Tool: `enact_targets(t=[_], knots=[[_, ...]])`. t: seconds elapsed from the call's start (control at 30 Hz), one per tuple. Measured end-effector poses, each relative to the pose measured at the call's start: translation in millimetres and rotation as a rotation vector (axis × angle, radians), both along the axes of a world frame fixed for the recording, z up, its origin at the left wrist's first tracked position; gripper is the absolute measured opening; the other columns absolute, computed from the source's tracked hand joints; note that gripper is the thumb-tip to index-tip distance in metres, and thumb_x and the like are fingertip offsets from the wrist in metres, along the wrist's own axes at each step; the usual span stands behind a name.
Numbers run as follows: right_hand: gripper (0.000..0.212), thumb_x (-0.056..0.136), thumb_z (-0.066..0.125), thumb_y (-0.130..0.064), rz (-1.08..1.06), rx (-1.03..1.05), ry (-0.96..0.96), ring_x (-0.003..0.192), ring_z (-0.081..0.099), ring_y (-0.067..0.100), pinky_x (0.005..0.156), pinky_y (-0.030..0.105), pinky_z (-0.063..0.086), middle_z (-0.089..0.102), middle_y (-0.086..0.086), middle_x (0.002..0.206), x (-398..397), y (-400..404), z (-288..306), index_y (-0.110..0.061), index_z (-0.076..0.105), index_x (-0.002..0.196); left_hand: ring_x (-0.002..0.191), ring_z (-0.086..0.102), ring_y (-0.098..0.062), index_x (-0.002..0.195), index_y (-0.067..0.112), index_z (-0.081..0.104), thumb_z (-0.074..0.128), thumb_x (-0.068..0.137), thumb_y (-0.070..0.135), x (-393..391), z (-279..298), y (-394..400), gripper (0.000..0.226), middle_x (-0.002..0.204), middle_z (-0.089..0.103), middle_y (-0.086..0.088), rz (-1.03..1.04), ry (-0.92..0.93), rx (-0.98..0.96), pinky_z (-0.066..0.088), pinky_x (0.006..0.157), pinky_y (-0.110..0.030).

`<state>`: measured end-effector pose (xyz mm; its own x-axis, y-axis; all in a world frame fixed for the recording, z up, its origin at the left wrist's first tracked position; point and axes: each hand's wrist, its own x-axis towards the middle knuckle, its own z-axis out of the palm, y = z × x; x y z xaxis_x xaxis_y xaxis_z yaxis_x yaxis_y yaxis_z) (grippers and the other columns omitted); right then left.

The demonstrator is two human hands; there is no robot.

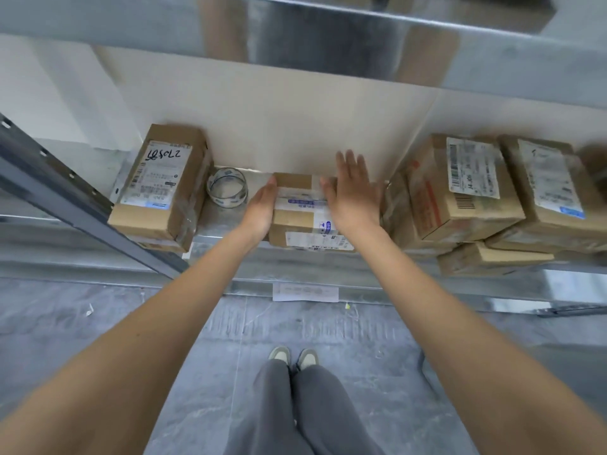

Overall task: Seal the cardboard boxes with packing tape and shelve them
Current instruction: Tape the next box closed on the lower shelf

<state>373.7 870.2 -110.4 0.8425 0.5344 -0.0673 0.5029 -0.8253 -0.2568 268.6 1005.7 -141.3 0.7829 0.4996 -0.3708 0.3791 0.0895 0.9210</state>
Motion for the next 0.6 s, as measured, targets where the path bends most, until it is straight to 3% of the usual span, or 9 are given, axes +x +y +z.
enact_targets(t=[0.07,0.13,0.2,0.3,0.43,0.6], knots=[[0.056,0.105,0.017,-0.045,0.164,-0.059,-0.014,0.150,-0.003,0.013,0.118,0.054,-0.008,0.002,-0.006,0.164,-5.1,12.3,0.4,-0.023,0.009,0.156,0.108,0.065,-0.018,0.123,0.018,0.061,0.024,0.103,0.053,0.3,0.4,1.5,0.055,0.118,0.069,-0.006,-0.022,-0.012,0.017,0.048,0.101,-0.039],[0.054,0.105,0.015,-0.042,0.272,-0.080,0.009,0.150,-0.004,0.011,0.117,0.053,-0.011,0.002,-0.007,0.164,-13.2,24.0,0.0,-0.022,0.010,0.156,0.113,0.061,-0.018,0.127,0.017,0.059,0.026,0.093,0.064,1.9,-0.1,2.2,0.067,0.122,0.066,-0.005,-0.011,0.004,0.029,0.043,0.106,-0.042],[0.055,0.105,0.015,-0.040,0.301,-0.094,0.004,0.150,-0.005,0.010,0.118,0.052,-0.011,0.002,-0.007,0.164,-20.1,31.4,-2.4,-0.020,0.009,0.156,0.119,0.056,-0.018,0.130,0.016,0.056,0.025,0.086,0.068,3.5,-1.4,3.1,0.075,0.129,0.062,-0.004,0.014,0.044,0.057,0.039,0.109,-0.041],[0.055,0.105,0.016,-0.037,0.326,-0.145,-0.067,0.150,-0.003,0.010,0.118,0.054,-0.008,0.002,-0.006,0.164,-31.6,31.0,-8.4,-0.018,0.008,0.156,0.124,0.050,-0.015,0.134,0.012,0.051,0.025,0.100,0.052,7.6,-1.3,1.5,0.059,0.135,0.054,0.001,0.044,0.043,0.078,0.034,0.108,-0.031],[0.063,0.097,0.007,-0.039,0.390,-0.085,-0.129,0.150,0.008,0.012,0.118,0.051,-0.002,0.016,-0.004,0.162,-53.9,17.1,-13.6,-0.017,0.018,0.155,0.122,0.050,-0.018,0.128,0.008,0.052,0.028,0.105,0.040,12.7,-5.2,0.9,0.045,0.133,0.055,-0.008,0.098,0.044,0.092,0.034,0.106,-0.031],[0.068,0.095,0.003,-0.043,0.427,-0.024,-0.097,0.150,0.011,0.014,0.119,0.051,-0.004,0.021,-0.001,0.161,-75.5,-0.5,-13.9,-0.014,0.018,0.155,0.111,0.045,-0.012,0.130,0.007,0.048,0.025,0.107,0.037,12.6,-7.7,0.6,0.045,0.118,0.048,0.001,0.093,0.065,0.095,0.028,0.094,-0.022]])
